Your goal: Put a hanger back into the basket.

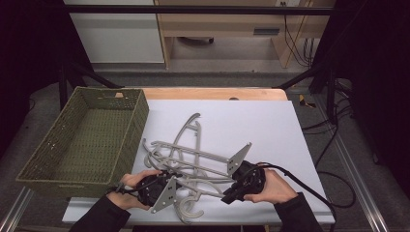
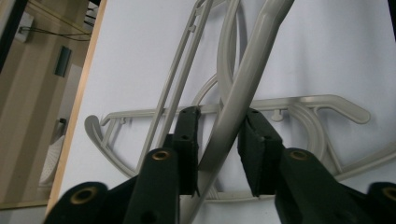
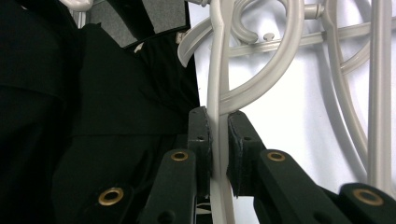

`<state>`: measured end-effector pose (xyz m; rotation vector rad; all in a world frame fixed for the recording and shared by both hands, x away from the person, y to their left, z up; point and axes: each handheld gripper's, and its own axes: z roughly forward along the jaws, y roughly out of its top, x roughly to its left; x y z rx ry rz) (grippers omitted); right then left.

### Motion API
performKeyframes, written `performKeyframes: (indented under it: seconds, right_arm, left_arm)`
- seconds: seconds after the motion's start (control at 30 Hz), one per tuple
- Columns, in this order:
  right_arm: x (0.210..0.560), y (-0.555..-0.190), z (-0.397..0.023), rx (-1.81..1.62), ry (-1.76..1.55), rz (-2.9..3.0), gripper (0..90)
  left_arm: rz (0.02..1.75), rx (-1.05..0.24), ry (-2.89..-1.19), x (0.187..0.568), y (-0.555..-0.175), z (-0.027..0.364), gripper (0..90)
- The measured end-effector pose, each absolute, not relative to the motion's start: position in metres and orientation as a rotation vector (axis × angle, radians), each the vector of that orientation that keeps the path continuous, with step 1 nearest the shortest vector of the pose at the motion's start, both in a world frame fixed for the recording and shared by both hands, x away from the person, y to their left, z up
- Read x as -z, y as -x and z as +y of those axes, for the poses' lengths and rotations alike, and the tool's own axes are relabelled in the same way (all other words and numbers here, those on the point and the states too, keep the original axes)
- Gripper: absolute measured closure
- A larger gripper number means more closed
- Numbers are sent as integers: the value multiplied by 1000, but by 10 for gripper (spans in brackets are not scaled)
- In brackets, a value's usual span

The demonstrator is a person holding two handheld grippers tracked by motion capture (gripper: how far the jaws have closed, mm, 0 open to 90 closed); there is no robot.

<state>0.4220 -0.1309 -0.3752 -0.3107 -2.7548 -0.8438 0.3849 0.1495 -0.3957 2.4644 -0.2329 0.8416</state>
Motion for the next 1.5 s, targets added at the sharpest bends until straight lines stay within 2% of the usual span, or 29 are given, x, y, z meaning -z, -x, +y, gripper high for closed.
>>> performKeyframes:
  seconds: [0.2, 0.5, 0.7, 1.03, 1.1, 1.13, 1.27, 1.3, 1.33, 1.37, 1.5]
  right_arm:
    - [375, -423, -131, 836, 303, -2753, 814]
    - [367, -425, -139, 925, 278, -2794, 804]
    - [366, -426, -141, 948, 285, -2805, 791]
    - [358, -429, -148, 1111, 413, -2871, 693]
    - [356, -430, -150, 1179, 472, -2923, 618]
    - [356, -430, -150, 1179, 472, -2923, 618]
    - [346, -429, -163, 1437, 598, -2933, 495]
    - [346, -429, -163, 1437, 598, -2933, 495]
    - [342, -427, -170, 1544, 666, -2932, 438]
    - [342, -427, -170, 1544, 666, -2932, 438]
    - [343, -420, -189, 1730, 812, -2865, 320]
  left_arm:
    - [-279, -885, -2456, 400, -381, 148, 736]
    - [-288, -835, -2459, 394, -376, 151, 787]
    - [-242, -805, -2473, 392, -375, 152, 791]
    - [-83, -762, -2430, 383, -375, 153, 797]
    - [-37, -755, -2424, 382, -375, 152, 798]
    - [-14, -757, -2416, 382, -375, 152, 798]
    - [61, -740, -2401, 378, -378, 155, 798]
    - [77, -739, -2395, 378, -378, 155, 798]
    - [112, -734, -2387, 377, -378, 155, 798]
    - [112, -734, -2387, 377, -378, 155, 798]
    - [201, -715, -2362, 373, -383, 158, 798]
